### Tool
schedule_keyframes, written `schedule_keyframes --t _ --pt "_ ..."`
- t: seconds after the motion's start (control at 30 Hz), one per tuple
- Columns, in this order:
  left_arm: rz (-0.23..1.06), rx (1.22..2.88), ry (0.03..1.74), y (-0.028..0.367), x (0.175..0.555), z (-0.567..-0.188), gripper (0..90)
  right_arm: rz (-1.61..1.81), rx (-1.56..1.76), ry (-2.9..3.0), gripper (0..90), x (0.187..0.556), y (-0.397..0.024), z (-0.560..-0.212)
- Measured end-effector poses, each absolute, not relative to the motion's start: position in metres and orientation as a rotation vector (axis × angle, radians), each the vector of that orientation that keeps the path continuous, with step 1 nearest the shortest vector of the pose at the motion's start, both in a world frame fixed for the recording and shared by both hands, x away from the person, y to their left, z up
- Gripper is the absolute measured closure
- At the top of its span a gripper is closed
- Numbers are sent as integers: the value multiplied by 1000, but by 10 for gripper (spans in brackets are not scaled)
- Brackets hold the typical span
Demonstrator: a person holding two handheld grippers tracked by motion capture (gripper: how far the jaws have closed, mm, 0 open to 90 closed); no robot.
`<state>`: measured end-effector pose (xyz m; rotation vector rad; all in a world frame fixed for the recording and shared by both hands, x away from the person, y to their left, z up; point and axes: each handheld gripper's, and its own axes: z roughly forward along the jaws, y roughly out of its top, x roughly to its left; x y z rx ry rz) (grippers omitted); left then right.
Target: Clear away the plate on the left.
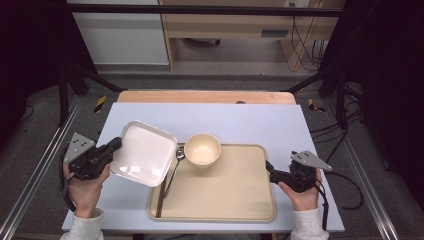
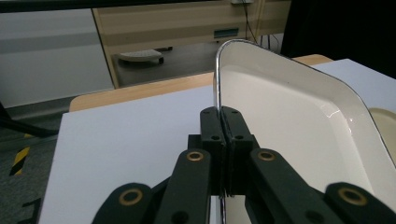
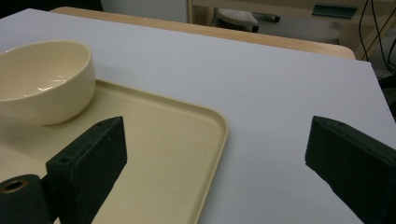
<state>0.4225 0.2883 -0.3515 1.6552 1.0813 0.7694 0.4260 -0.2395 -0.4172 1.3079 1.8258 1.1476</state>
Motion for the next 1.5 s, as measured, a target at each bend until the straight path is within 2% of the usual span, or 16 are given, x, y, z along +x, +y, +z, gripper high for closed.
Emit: schedule_keyframes --t 0.83,1.5 --pt "715 1824 921 225 418 -360 890 1155 1309 1827 58 425 -240 -416" --pt "657 1890 835 167 422 -364 890 1166 1312 1808 58 424 -244 -414"
